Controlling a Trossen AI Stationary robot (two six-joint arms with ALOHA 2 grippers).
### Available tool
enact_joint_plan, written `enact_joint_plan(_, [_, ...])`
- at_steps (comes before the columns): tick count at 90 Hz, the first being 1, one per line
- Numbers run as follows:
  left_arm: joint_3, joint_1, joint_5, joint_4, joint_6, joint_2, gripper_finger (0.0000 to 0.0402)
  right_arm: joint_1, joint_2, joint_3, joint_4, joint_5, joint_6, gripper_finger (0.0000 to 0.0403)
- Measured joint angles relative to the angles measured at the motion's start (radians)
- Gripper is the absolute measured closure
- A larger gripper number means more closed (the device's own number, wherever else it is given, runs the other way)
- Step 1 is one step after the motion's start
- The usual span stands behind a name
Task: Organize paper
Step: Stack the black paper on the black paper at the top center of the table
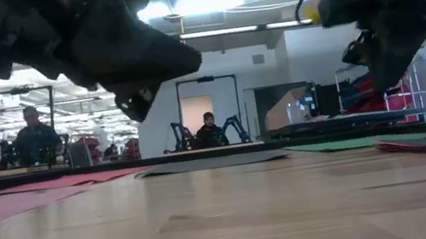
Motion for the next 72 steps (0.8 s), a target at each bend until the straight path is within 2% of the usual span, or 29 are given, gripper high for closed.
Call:
enact_joint_plan(30, [-0.009,0.025,0.002,-0.034,0.064,0.000,0.0402,0.000,0.226,0.002,0.066,-0.008,-0.013,0.0313])
enact_joint_plan(72, [-0.009,0.086,0.044,-0.049,0.095,0.000,0.0402,0.000,0.224,0.002,0.061,0.006,-0.008,0.0313])
